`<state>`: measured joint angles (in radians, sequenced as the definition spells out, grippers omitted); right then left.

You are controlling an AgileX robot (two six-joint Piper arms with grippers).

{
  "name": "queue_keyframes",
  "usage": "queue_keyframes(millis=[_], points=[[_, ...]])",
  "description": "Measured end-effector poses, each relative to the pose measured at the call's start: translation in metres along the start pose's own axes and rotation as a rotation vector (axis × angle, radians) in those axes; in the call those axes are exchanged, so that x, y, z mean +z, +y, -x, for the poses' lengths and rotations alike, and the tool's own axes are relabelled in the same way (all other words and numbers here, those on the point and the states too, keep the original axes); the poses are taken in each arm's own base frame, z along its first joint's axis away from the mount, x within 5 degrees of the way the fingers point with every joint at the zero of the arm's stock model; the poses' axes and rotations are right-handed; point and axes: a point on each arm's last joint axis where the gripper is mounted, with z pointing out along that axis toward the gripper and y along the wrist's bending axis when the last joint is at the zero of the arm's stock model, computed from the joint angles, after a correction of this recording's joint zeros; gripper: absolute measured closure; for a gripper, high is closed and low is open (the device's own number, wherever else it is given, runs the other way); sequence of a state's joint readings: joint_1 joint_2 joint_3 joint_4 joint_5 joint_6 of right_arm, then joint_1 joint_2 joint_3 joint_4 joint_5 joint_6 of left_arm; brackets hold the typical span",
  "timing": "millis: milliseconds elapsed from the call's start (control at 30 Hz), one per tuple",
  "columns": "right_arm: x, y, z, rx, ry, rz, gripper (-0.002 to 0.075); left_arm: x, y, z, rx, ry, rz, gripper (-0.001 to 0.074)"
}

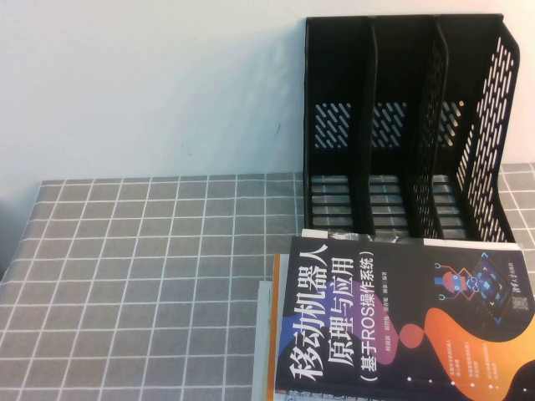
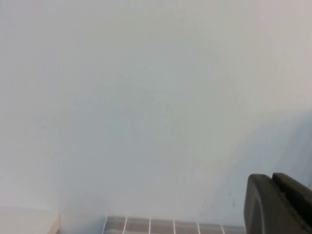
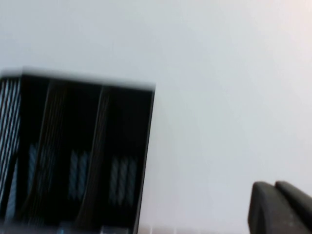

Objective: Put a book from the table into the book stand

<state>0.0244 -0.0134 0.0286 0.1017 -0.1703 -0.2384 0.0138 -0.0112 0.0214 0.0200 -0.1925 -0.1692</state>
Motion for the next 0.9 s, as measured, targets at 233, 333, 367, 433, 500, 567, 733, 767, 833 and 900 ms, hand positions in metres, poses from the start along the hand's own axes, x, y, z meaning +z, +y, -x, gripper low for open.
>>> queue_keyframes(millis=[233,333,367,433,500,567,733,767,833,900], points=[[-0.003,-0.006,0.022,0.012,-0.247,-0.063,0.0729,-0.001,-0.002,0.011,0.002,-0.119,-0.021,0.0738],[-0.005,-0.009,0.03,0.047,-0.334,-0.095,0.0729,-0.001,-0.002,0.012,-0.034,-0.128,-0.025,0.0738],[-0.006,-0.011,0.032,0.063,-0.362,-0.107,0.0729,-0.001,-0.002,0.013,-0.071,-0.138,-0.029,0.0738],[-0.008,-0.014,0.035,0.103,-0.403,-0.134,0.0729,-0.001,-0.003,0.015,-0.131,-0.134,-0.036,0.0738],[-0.009,-0.018,0.036,0.158,-0.421,-0.171,0.0729,0.0,-0.004,0.023,-0.136,-0.1,-0.032,0.0738],[-0.009,-0.021,0.034,0.222,-0.415,-0.199,0.0729,0.0,-0.006,0.039,-0.133,-0.072,-0.02,0.0738],[-0.006,-0.02,0.044,0.239,-0.313,-0.165,0.0729,-0.003,-0.009,0.085,-0.124,0.088,0.052,0.0738],[-0.005,-0.018,0.05,0.209,-0.278,-0.14,0.0729,-0.002,-0.009,0.093,-0.109,0.115,0.062,0.0738],[-0.006,-0.014,0.062,0.143,-0.206,-0.075,0.0729,0.003,-0.01,0.102,-0.075,0.219,0.091,0.0738],[-0.007,-0.009,0.074,0.103,-0.149,-0.006,0.0729,0.01,-0.01,0.108,-0.051,0.319,0.109,0.0738]])
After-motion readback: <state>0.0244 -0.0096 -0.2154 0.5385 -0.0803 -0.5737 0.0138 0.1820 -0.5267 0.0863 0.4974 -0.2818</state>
